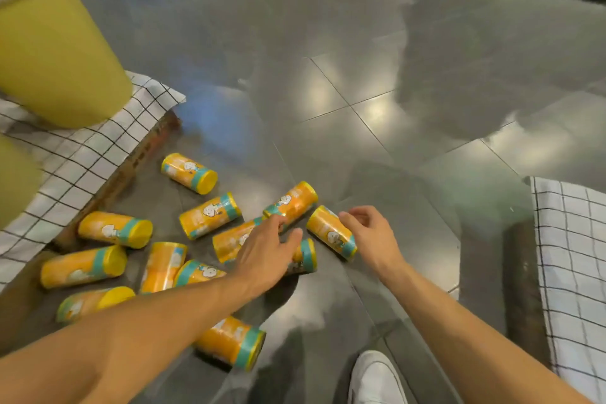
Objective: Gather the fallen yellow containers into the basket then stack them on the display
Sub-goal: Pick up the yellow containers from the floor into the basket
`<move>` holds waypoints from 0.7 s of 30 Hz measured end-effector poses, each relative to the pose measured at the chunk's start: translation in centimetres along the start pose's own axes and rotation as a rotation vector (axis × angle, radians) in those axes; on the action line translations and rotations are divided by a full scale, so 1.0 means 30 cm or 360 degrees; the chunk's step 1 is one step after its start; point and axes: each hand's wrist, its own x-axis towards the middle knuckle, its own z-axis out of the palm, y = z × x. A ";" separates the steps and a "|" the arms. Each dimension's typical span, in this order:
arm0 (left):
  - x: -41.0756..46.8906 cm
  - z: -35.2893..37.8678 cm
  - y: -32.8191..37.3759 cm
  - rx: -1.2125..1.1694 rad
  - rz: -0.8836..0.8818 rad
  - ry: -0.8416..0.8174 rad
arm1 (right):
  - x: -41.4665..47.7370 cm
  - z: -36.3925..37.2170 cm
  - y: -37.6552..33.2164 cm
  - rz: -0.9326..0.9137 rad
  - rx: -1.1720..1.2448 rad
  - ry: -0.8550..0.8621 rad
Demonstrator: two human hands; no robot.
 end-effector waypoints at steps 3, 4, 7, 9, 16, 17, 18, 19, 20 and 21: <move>0.050 0.073 -0.052 0.0274 0.0068 -0.0114 | 0.087 0.024 0.059 0.0019 -0.0102 0.0004; 0.067 0.091 -0.067 0.0359 0.0079 -0.0173 | 0.111 0.031 0.074 0.0032 -0.0155 0.0000; 0.118 0.136 -0.122 0.0559 0.0129 -0.0323 | 0.186 0.069 0.120 0.0081 -0.0223 -0.0083; 0.147 0.166 -0.153 0.0773 0.0194 -0.0376 | 0.226 0.104 0.144 0.0106 -0.0339 -0.0137; 0.192 0.165 -0.164 0.0904 0.0182 -0.0455 | 0.260 0.168 0.172 -0.0141 -0.1189 -0.0180; 0.187 0.142 -0.155 0.0868 0.0119 -0.0425 | 0.258 0.170 0.165 -0.0125 -0.1162 -0.0174; 0.179 0.114 -0.138 0.0787 0.0032 -0.0373 | 0.249 0.165 0.151 -0.0096 -0.1108 -0.0151; 0.170 0.079 -0.112 0.0650 -0.0084 -0.0300 | 0.235 0.158 0.132 -0.0066 -0.1027 -0.0120; 0.159 0.033 -0.080 0.0473 -0.0204 -0.0209 | 0.217 0.147 0.104 -0.0058 -0.0925 -0.0089; 0.147 -0.020 -0.046 0.0275 -0.0312 -0.0108 | 0.189 0.135 0.064 -0.0064 -0.0798 -0.0072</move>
